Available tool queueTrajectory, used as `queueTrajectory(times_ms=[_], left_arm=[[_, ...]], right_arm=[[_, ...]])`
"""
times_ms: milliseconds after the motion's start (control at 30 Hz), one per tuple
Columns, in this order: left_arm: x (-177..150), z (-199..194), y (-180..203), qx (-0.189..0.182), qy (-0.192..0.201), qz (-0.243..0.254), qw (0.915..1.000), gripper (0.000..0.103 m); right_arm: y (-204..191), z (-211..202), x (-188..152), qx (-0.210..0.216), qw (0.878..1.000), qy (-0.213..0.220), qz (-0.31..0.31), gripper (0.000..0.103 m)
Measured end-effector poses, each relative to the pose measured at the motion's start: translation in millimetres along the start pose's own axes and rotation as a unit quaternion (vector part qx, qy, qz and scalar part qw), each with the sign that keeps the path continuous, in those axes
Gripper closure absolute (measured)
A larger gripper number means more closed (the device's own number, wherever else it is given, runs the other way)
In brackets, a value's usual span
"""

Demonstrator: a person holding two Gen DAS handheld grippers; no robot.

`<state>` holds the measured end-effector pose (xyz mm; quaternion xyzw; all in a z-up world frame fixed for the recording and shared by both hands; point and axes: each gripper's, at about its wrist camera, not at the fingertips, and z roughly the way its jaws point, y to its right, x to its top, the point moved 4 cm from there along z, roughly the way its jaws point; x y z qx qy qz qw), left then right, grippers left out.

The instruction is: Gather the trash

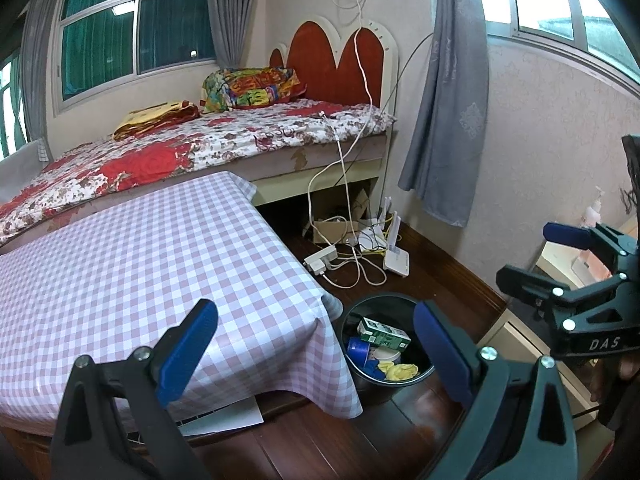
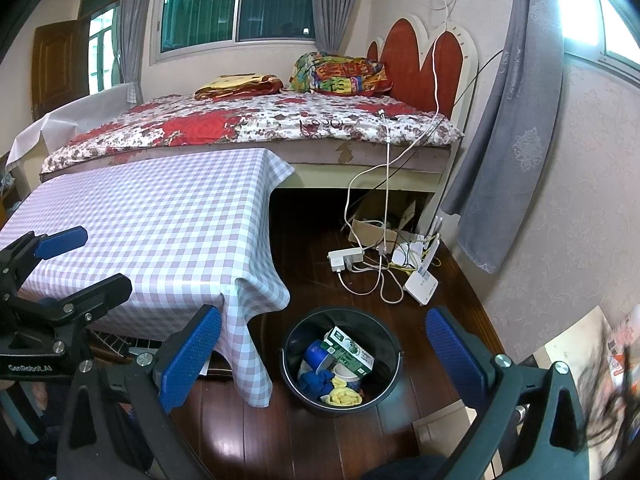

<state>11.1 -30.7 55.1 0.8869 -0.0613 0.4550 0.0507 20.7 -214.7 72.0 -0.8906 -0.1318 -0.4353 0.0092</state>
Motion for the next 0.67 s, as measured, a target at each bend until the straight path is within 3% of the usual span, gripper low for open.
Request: queueTrajectory(times_ms=[367, 667], left_arm=[[-4.0, 5.4, 6.5, -0.024, -0.007, 0.001, 0.9997, 0.004], [-2.0, 7.1, 9.0, -0.013, 0.002, 0.006, 0.9999, 0.003]], right_arm=[[1.8, 1.8, -3.4, -0.003, 1.000, -0.002, -0.002, 0.000], [6.1, 1.6, -3.7, -0.007, 1.000, -0.004, -0.002, 0.000]])
